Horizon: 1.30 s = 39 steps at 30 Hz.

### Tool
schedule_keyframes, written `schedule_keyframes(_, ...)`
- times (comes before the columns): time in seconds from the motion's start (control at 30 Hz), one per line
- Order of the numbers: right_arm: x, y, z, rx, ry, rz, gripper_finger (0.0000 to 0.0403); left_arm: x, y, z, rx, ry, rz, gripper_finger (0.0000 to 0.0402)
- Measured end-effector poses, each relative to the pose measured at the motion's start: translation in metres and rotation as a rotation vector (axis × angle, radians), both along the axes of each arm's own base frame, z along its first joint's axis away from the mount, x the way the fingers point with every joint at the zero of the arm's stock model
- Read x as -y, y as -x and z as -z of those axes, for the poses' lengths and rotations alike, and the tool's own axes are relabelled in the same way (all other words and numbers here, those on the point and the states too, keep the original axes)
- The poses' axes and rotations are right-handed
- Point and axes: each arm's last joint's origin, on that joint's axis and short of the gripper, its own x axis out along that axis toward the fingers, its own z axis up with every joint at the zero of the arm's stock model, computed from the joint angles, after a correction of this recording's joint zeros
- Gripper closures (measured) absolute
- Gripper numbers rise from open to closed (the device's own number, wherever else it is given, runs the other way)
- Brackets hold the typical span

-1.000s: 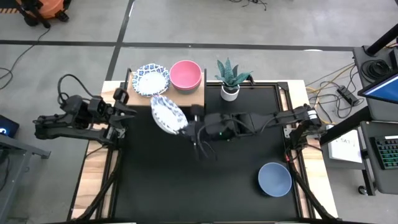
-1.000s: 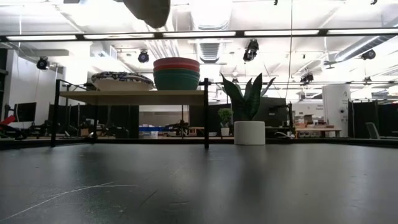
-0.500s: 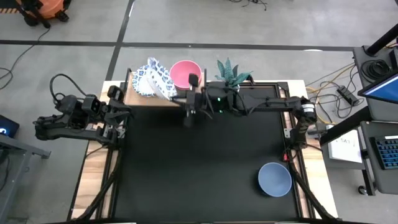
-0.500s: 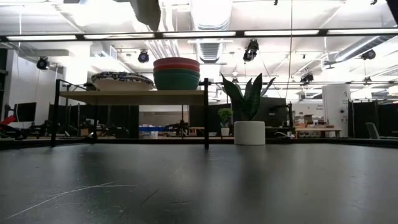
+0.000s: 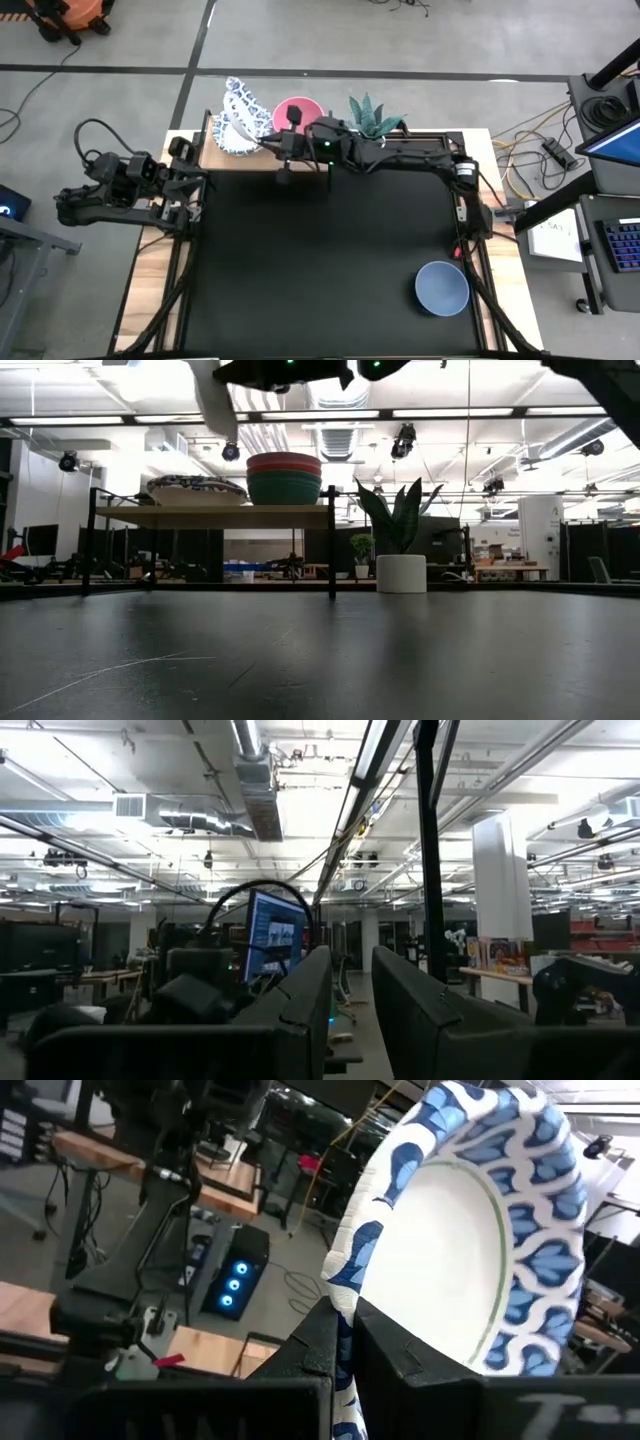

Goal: Place and stack bowls onto a shelf
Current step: Stack the white bowl on top of the white bowl on the shelf

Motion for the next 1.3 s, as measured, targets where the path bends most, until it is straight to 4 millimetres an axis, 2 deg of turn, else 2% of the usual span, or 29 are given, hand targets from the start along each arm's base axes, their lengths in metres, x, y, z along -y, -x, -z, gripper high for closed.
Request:
schedule_keyframes(0.23, 0.008, -0.025, 0.012, -0.014, 0.062, 0.022, 0.039, 0.0, 0.003, 0.0, 0.001, -0.009, -0.005, 0.0342)
schedule_keyframes(0.53, 0.014, -0.043, 0.023, -0.045, 0.095, 0.05, 0.0383, 0.0, 0.007, 0.0, 0.009, -0.009, -0.005, 0.0342)
schedule_keyframes(0.93, 0.019, -0.042, 0.024, -0.044, 0.053, 0.083, 0.0278, 0.0, 0.008, 0.001, 0.002, -0.009, -0.005, 0.0342)
schedule_keyframes(1.17, 0.018, -0.042, 0.024, -0.044, 0.031, 0.083, 0.0269, 0.0, 0.008, 0.002, -0.007, -0.007, -0.006, 0.0342)
schedule_keyframes(1.3, 0.008, -0.039, 0.015, -0.052, 0.018, 0.06, 0.0269, -0.004, 0.003, 0.011, -0.106, 0.048, -0.116, 0.0342)
